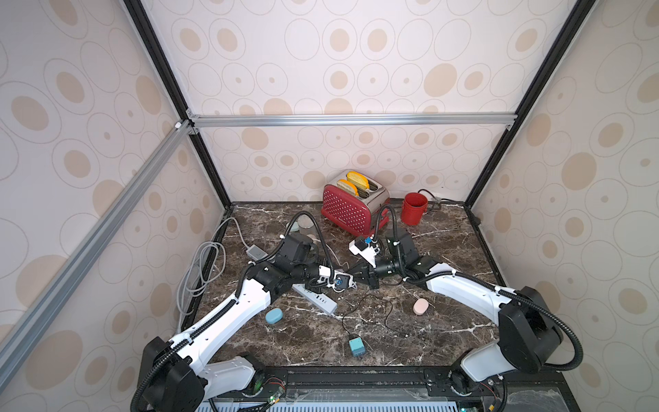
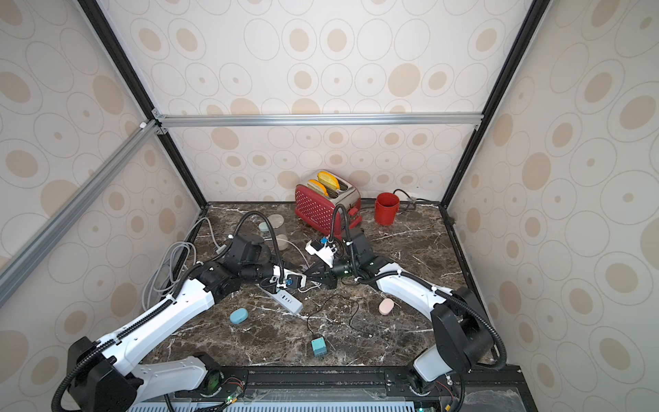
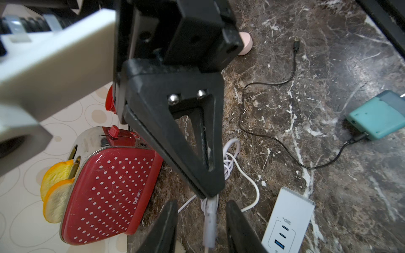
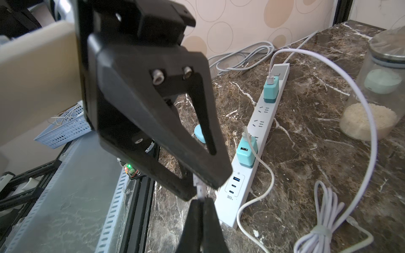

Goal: Charge the bluetooth headset
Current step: Pick up the charging cable from the center of the board.

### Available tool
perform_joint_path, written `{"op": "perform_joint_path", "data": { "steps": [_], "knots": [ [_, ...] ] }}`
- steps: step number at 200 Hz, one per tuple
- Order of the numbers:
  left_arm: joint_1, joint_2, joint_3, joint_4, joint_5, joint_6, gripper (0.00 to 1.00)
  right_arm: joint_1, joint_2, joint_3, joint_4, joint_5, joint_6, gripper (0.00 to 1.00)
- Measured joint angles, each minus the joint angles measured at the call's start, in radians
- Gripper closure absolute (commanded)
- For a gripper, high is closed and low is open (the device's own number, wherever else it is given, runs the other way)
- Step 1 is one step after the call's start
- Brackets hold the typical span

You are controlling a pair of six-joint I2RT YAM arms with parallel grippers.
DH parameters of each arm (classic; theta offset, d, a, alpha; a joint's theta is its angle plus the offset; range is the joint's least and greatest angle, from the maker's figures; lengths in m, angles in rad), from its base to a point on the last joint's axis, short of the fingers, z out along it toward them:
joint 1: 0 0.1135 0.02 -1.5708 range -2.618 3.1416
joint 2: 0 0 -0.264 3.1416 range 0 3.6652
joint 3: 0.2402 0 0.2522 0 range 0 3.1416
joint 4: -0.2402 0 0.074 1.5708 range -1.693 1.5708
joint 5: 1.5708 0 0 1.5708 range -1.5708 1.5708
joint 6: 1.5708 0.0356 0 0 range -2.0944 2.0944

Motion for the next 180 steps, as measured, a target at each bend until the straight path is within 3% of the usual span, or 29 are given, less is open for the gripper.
{"op": "perform_joint_path", "data": {
  "steps": [30,49,70,87,110,180],
  "knots": [
    [0.000,0.000,0.002,-0.016,0.001,0.010,0.76,0.000,0.000,0.000,0.014,-0.007,0.016,1.00],
    [0.000,0.000,0.003,-0.016,-0.002,0.014,0.89,0.000,0.002,0.000,0.023,-0.013,0.027,1.00],
    [-0.001,0.003,0.010,-0.019,-0.009,0.018,0.96,-0.002,0.003,0.000,0.030,-0.009,0.036,0.82],
    [-0.001,0.011,0.019,-0.020,-0.018,0.019,0.99,-0.005,0.002,-0.002,0.037,0.010,0.029,0.61],
    [-0.001,0.012,0.022,-0.025,-0.026,0.016,1.00,-0.006,-0.032,-0.032,0.030,0.069,0.013,0.50],
    [-0.001,0.025,0.080,-0.083,-0.022,-0.052,1.00,0.018,-0.163,-0.134,0.052,0.261,-0.117,0.44]
  ]
}}
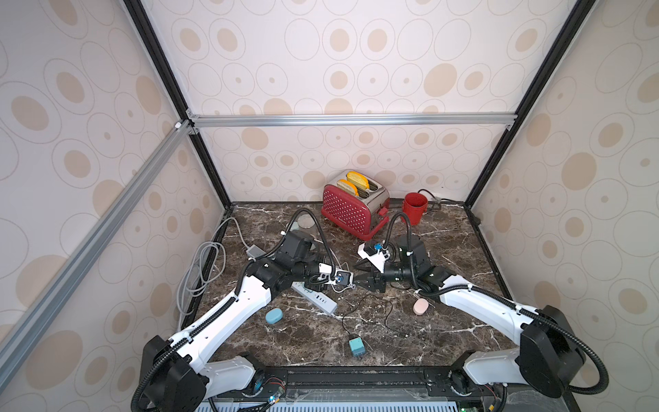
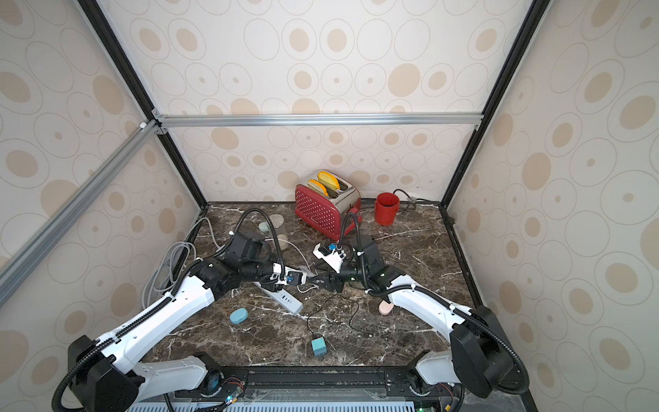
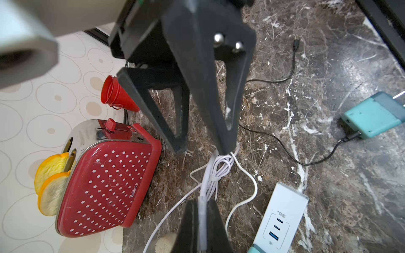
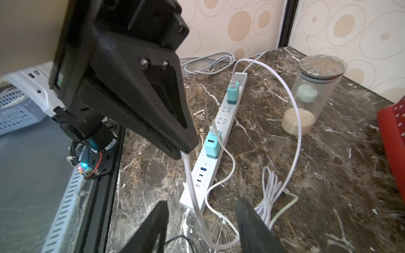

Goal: Charge the bluetooth headset
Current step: Pick up the charging cable from the center of the board.

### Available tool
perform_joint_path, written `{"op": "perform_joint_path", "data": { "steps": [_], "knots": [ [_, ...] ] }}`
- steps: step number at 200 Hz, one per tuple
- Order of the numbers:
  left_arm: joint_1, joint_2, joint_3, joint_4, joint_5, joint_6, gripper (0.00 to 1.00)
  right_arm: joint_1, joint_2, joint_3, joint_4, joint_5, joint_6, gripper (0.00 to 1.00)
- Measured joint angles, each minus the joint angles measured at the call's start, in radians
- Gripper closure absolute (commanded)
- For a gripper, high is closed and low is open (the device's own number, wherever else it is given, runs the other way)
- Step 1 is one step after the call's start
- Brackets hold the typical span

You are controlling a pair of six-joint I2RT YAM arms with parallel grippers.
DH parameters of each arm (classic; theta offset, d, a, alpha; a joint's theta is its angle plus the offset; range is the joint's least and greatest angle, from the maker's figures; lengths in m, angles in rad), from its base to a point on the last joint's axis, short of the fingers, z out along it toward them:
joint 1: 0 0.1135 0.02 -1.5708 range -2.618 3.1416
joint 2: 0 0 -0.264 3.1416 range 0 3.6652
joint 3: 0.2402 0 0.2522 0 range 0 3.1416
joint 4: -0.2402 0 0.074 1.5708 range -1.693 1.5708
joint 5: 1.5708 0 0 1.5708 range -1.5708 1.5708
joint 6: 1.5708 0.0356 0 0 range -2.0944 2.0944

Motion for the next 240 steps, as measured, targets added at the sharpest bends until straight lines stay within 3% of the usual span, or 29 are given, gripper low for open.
{"op": "perform_joint_path", "data": {
  "steps": [45,86,130,171,193,203,216,229,240],
  "knots": [
    [-0.006,0.026,0.067,-0.054,0.011,-0.071,1.00,0.051,-0.003,-0.003,0.022,0.107,-0.064,0.42],
    [-0.014,0.063,0.089,-0.122,0.021,-0.103,1.00,0.059,0.005,0.005,0.040,0.152,-0.082,0.47],
    [-0.015,0.089,0.132,-0.150,0.027,-0.138,1.00,0.071,0.033,0.025,0.046,0.154,-0.097,0.64],
    [-0.016,0.119,0.159,-0.164,0.034,-0.166,1.00,0.073,0.035,0.025,0.073,0.127,-0.085,0.71],
    [-0.016,0.121,0.163,-0.160,0.029,-0.179,1.00,0.073,0.036,0.024,0.079,0.104,-0.072,0.88],
    [-0.016,0.122,0.168,-0.161,0.024,-0.186,0.89,0.074,0.036,0.022,0.085,0.099,-0.067,0.93],
    [-0.016,0.122,0.172,-0.159,0.019,-0.198,0.62,0.074,0.036,0.019,0.092,0.094,-0.054,0.96],
    [-0.018,0.122,0.171,-0.154,0.014,-0.238,0.41,0.072,0.037,0.018,0.107,0.098,-0.047,0.99],
    [-0.021,0.113,0.155,-0.120,-0.004,-0.291,0.35,0.066,0.037,0.013,0.119,0.104,-0.031,0.99]
  ]
}}
